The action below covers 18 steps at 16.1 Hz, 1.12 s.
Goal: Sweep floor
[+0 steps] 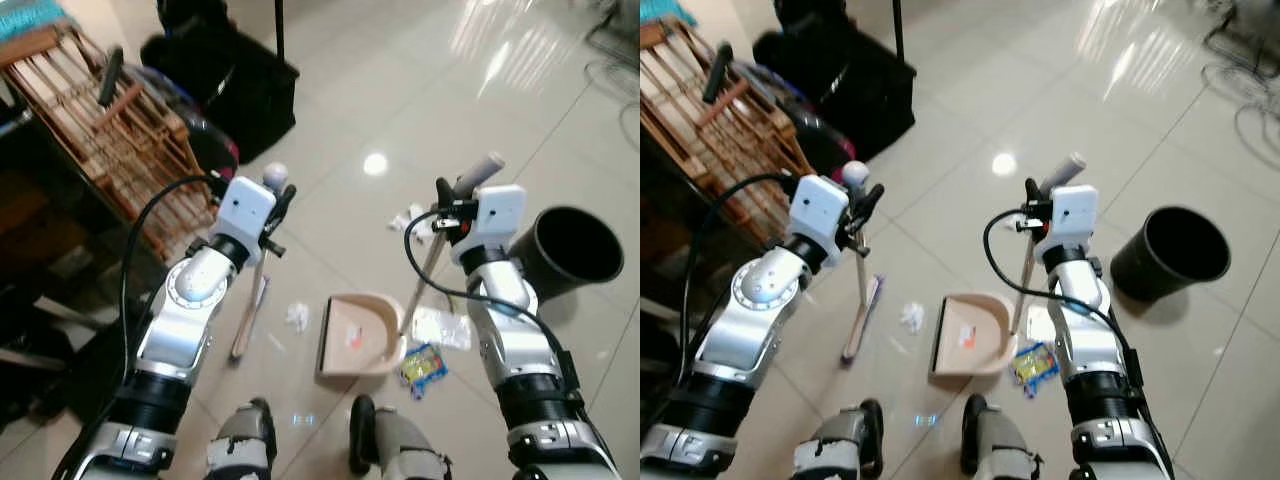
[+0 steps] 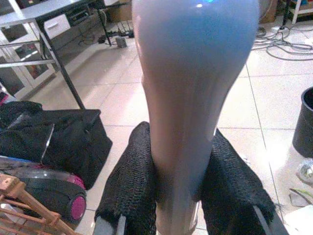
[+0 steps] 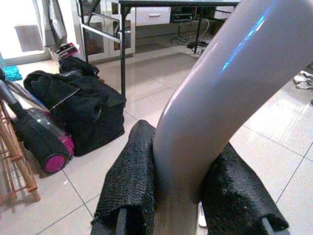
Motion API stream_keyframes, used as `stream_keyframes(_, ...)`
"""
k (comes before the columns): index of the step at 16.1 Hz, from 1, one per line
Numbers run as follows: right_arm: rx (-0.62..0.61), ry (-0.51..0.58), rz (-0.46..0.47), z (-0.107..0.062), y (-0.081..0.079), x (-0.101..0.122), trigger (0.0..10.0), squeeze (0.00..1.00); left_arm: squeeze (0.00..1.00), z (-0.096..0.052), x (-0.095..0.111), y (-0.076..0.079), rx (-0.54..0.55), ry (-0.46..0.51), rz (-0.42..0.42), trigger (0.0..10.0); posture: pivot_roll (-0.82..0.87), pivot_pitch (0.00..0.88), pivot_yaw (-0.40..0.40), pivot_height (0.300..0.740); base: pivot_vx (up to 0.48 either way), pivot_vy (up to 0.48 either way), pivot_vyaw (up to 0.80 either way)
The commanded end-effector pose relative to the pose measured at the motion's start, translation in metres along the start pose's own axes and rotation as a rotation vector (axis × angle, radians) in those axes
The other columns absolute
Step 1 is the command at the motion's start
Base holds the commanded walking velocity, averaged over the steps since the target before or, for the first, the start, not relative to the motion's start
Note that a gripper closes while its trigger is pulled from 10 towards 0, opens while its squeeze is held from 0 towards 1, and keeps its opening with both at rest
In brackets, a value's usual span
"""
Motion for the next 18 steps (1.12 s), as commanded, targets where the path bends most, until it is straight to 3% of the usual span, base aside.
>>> stream_keyframes(1,0.003,0.023,-0.011,-0.002,-0.001,-0.002,10.0,0.0,0.0,0.004,0.01,0.006,-0.02,0.051,0.049,10.0,0.15,0.399,-0.015,0.74,0.0,0.0,0.0)
stream_keyframes(5,0.032,0.05,-0.059,0.003,-0.023,-0.009,10.0,0.0,0.0,0.01,0.014,0.008,-0.018,0.093,0.078,10.0,0.16,0.431,0.003,0.74,0.0,0.0,0.0)
stream_keyframes(7,-0.005,0.09,-0.074,0.004,-0.028,-0.009,10.0,0.0,0.0,0.016,0.014,0.016,-0.029,0.104,0.122,10.0,0.17,0.426,0.011,0.74,0.0,0.0,0.0)
stream_keyframes(10,-0.125,0.124,-0.06,0.008,-0.016,-0.006,10.0,0.0,0.0,0.028,0.01,0.033,-0.084,0.093,0.14,10.0,0.17,0.442,0.019,0.74,0.0,0.0,0.0)
stream_keyframes(13,-0.15,0.111,-0.09,0.009,-0.012,-0.011,10.0,0.0,0.0,0.04,0.014,0.043,-0.084,0.102,0.125,10.0,0.17,0.44,0.032,0.74,0.0,0.0,0.0)
stream_keyframes(16,-0.115,0.085,-0.122,0.007,-0.024,-0.021,10.0,0.0,0.0,0.047,0.016,0.051,-0.085,0.107,0.127,10.0,0.16,0.438,0.034,0.74,0.0,0.0,0.0)
stream_keyframes(18,-0.068,0.058,-0.097,0.006,-0.038,-0.03,10.0,0.0,0.0,0.056,0.024,0.059,-0.076,0.119,0.071,10.0,0.16,0.435,0.033,0.74,0.0,0.0,0.0)
Point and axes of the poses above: a point about 5 cm out from each wrist's last joint towards the gripper, its own z axis pointing out of the wrist towards the gripper, its own x axis along the axis of the wrist's last joint, y = z × x, the point moved 6 cm from there along z, pointing out of the wrist towards the gripper, and after that the axes turned 15 degrees about z, right-handed, at the moved point
